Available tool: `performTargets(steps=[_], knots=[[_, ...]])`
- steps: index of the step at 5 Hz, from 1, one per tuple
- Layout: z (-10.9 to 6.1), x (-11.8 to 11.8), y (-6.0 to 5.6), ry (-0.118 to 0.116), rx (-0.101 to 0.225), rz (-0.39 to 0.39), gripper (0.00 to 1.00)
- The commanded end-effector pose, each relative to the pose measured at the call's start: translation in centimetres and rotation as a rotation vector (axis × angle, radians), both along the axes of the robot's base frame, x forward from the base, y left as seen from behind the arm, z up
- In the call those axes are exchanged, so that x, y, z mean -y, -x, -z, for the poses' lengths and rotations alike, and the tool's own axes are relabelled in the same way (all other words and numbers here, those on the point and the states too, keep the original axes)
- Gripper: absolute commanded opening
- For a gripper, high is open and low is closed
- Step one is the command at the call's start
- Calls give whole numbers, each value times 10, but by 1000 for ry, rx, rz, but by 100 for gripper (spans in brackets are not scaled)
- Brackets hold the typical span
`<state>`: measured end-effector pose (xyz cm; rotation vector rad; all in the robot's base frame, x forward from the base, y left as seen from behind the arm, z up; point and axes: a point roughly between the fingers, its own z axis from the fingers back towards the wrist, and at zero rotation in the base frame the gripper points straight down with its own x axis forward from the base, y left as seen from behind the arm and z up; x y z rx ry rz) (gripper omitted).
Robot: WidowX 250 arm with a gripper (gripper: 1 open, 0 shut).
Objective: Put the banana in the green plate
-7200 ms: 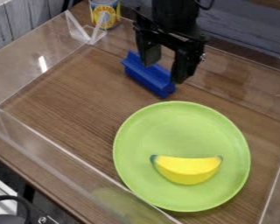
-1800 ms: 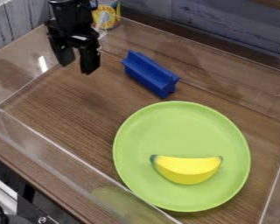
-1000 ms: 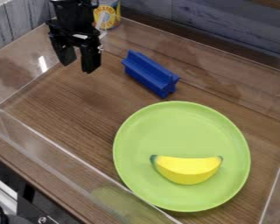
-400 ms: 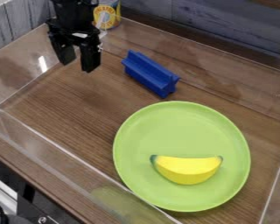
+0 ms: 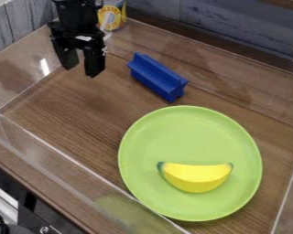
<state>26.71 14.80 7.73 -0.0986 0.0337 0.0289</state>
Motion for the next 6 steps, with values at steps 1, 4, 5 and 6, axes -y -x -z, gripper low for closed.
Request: performTargets(steps=[1,4,5,6], knots=[[-13,-6,-7,-22,40,-2,100],[-13,-4,-7,-13,27,4,100],[-14,-4,-7,-12,23,6,100],[-15,-3,-7,-9,20,9,100]])
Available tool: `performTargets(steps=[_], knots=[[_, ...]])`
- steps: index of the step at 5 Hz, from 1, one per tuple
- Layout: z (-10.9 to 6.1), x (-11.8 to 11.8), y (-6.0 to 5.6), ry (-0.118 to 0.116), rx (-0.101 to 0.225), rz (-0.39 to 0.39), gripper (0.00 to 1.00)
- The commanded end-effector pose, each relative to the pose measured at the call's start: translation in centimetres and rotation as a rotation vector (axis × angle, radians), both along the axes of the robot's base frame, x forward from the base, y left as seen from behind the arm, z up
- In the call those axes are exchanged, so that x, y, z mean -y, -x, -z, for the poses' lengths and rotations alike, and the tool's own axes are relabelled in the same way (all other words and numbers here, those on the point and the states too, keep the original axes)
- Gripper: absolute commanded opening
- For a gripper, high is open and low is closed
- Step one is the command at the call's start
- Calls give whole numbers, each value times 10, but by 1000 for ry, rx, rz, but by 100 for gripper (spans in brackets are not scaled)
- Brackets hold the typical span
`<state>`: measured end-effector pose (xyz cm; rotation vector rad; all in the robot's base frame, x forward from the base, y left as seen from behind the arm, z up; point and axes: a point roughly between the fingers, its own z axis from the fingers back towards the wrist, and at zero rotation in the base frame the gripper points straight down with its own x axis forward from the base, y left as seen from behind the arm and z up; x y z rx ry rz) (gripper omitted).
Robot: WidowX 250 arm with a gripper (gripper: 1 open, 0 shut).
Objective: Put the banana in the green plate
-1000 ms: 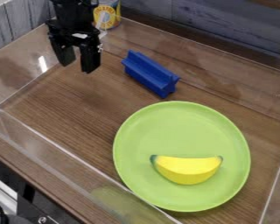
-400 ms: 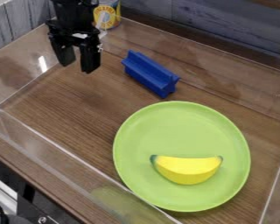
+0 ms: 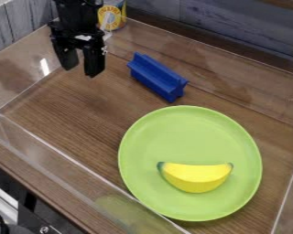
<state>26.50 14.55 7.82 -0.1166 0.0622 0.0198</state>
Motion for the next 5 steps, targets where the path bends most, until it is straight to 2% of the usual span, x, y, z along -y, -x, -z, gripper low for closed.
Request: performTargets(steps=[1,5], knots=[[-14,-5,-10,-26,47,4,100],[-12,-1,-2,-9,22,1,100]])
